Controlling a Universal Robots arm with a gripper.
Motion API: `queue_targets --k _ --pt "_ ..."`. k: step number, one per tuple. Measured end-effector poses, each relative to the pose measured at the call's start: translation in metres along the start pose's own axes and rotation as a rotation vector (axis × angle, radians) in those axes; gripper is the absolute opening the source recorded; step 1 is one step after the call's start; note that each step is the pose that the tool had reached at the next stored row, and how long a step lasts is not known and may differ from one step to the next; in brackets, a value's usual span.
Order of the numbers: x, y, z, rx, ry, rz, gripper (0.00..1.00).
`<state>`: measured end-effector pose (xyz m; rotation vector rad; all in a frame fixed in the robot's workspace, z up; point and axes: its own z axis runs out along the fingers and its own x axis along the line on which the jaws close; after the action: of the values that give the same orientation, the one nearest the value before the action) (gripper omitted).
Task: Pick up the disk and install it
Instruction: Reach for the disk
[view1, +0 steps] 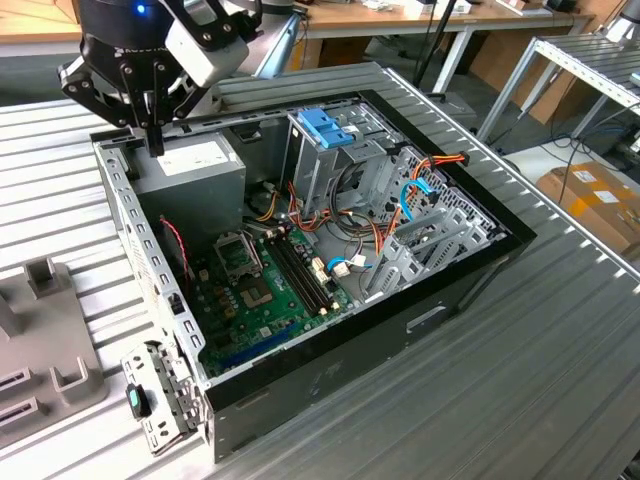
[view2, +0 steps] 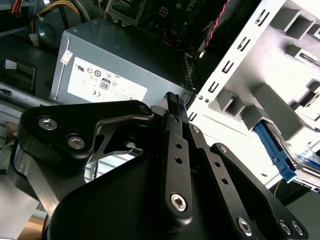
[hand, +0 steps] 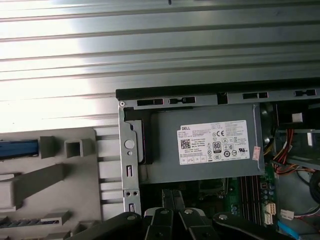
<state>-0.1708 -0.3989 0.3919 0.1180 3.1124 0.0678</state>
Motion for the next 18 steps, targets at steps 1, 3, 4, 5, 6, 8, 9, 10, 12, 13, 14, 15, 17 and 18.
queue_targets --k 1,3,4,5,6,8,9,10,12,13,14,15,17,18 --pt "0.0005 0.0000 0.0000 0.0001 0.0000 0.000 0.11" --pt "0.0015 -0.0001 0.0000 0.0002 0.0001 0.000 0.11" --pt "0.0022 -0.0002 0.0000 0.0001 0.0000 0.000 0.11" --pt "0.0031 -0.0003 0.0000 0.0001 0.0000 0.000 0.11" --pt "0.0037 -0.0003 0.0000 0.0001 0.0001 0.000 0.11" --pt "0.0053 -0.0004 0.0001 0.0001 0.0001 0.000 0.11" --pt "0.0064 -0.0005 0.0001 0.0001 0.0000 0.000 0.11" --pt "0.0074 -0.0006 0.0001 0.0000 0.0000 0.000 0.11" --pt "0.0084 -0.0007 0.0002 0.0000 0.0000 0.000 0.11" --pt "0.0093 -0.0007 0.0001 0.0001 0.0001 0.000 0.11" --pt "0.0099 -0.0008 0.0001 0.0001 0.0001 0.000 0.11" --pt "0.0105 -0.0008 0.0001 0.0001 0.0001 0.000 0.11" --pt "0.0114 -0.0009 0.0002 0.0001 0.0000 0.000 0.11" --pt "0.0119 -0.0009 0.0002 0.0001 0.0001 0.000 0.11"
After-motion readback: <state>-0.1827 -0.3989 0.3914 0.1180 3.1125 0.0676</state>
